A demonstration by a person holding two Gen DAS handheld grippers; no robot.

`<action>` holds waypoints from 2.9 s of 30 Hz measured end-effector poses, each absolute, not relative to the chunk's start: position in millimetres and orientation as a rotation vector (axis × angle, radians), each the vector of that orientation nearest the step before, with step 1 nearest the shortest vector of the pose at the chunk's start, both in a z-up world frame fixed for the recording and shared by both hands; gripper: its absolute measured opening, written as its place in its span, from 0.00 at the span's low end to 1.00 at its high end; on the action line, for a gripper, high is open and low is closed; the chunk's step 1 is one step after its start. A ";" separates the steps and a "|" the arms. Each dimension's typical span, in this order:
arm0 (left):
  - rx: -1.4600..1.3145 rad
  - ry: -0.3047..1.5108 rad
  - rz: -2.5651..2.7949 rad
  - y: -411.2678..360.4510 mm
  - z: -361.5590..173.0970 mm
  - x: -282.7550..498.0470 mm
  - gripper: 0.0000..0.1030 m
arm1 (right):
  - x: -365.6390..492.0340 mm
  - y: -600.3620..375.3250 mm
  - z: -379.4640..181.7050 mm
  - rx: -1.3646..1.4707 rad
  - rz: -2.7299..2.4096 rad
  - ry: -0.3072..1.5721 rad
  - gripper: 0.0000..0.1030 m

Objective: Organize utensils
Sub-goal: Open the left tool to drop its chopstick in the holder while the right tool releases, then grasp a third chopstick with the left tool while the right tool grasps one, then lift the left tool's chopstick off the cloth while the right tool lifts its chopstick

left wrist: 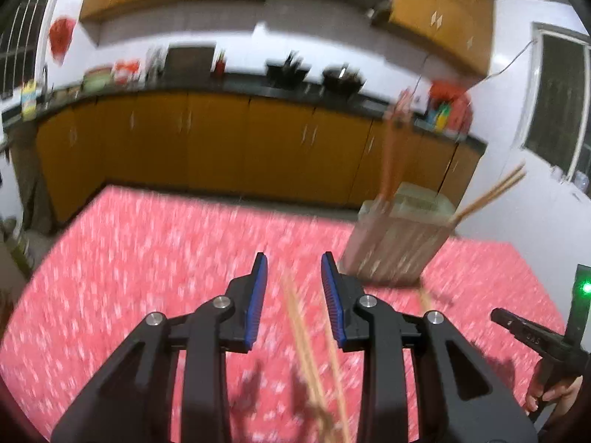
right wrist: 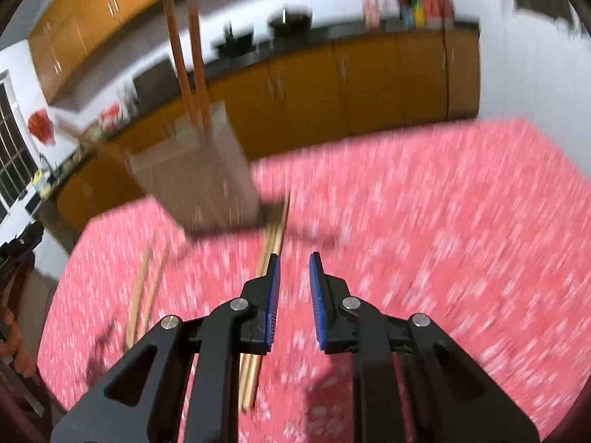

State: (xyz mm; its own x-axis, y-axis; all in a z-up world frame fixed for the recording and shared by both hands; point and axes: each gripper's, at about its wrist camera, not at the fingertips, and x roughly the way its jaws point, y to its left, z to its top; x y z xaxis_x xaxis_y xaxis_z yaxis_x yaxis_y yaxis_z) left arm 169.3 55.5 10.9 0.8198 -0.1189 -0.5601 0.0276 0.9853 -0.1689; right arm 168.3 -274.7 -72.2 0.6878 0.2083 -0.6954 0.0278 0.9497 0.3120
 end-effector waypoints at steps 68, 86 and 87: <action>-0.070 0.894 -0.028 56.9 -108.6 197.7 0.09 | 168.9 -271.4 -122.5 0.146 -0.066 0.859 0.07; -0.070 0.901 -0.055 57.0 -103.9 184.5 0.10 | 166.8 -270.8 -121.1 0.129 -0.056 0.863 0.08; -0.069 0.901 -0.054 57.0 -103.5 184.1 0.10 | 166.8 -271.0 -120.9 0.130 -0.056 0.863 0.08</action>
